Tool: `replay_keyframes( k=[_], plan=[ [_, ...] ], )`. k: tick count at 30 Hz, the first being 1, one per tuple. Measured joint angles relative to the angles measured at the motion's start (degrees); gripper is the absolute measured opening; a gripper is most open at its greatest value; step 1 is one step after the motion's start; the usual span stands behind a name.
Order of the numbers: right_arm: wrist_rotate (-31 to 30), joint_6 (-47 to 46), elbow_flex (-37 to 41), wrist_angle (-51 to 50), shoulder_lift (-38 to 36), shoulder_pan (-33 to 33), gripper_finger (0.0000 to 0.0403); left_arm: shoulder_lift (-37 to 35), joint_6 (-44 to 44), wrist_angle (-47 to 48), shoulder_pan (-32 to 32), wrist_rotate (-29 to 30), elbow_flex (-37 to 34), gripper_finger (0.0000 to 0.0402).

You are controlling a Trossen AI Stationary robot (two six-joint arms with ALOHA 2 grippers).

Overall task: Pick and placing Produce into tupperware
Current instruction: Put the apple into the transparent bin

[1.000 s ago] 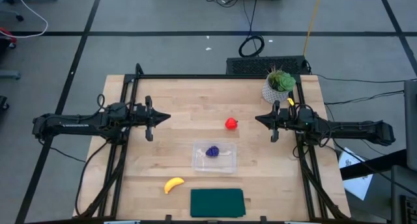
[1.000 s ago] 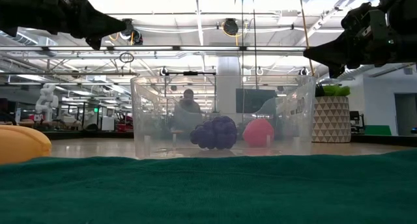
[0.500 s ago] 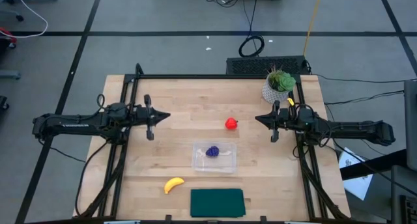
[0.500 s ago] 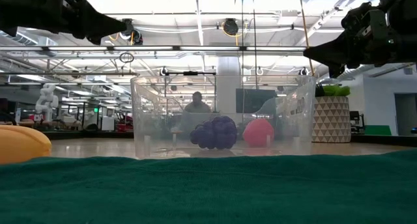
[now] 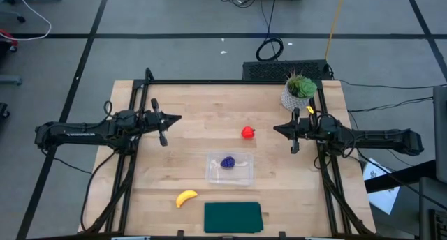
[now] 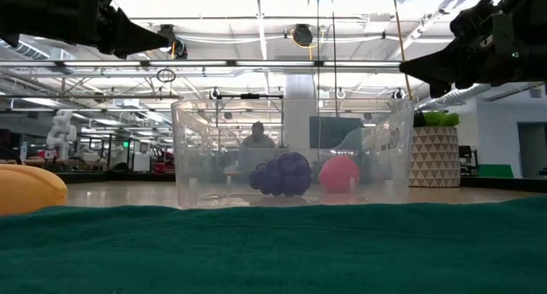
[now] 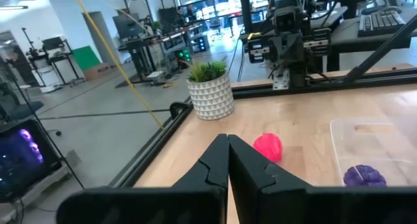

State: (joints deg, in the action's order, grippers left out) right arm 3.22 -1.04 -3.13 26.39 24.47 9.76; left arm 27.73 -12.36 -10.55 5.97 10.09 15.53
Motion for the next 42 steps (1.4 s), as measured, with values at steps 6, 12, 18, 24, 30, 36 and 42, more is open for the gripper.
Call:
replay_keyframes(
  k=[6, 12, 18, 24, 30, 36, 42],
  plan=[
    [-0.1, 1.5, -2.2, 0.2, 0.0, 0.0, 0.0, 0.0, -1.1, 0.0, 0.0, 0.0, 0.0, 0.0008],
    [-0.1, 1.8, -4.8, 0.0, 0.0, 0.0, 0.0, 0.0, -2.3, 0.1, 0.0, 0.0, 0.0, 0.0008],
    [0.0, 1.4, -7.0, -2.6, 0.6, 0.0, 0.0, 0.0, -3.0, 0.1, 0.0, 0.1, 0.0, 0.0008],
    [0.0, 0.9, -9.1, -3.2, 2.5, 0.0, 0.0, 0.0, -3.7, 0.0, 0.0, 0.1, 0.0, 0.0008],
    [1.1, 1.6, -11.6, -4.0, 4.9, 0.0, 0.0, 0.0, -3.0, 0.1, 0.0, 0.1, 0.0, 0.0008],
    [2.0, 1.7, -15.9, -6.7, 7.9, 0.0, 0.0, 0.0, -1.4, 0.1, 0.0, 0.1, 0.0, 0.0008],
    [2.0, 1.7, -20.1, -8.8, 10.8, 0.0, 0.0, 0.0, -0.3, 0.1, 0.0, 0.1, 0.0, 0.0008]
  ],
)
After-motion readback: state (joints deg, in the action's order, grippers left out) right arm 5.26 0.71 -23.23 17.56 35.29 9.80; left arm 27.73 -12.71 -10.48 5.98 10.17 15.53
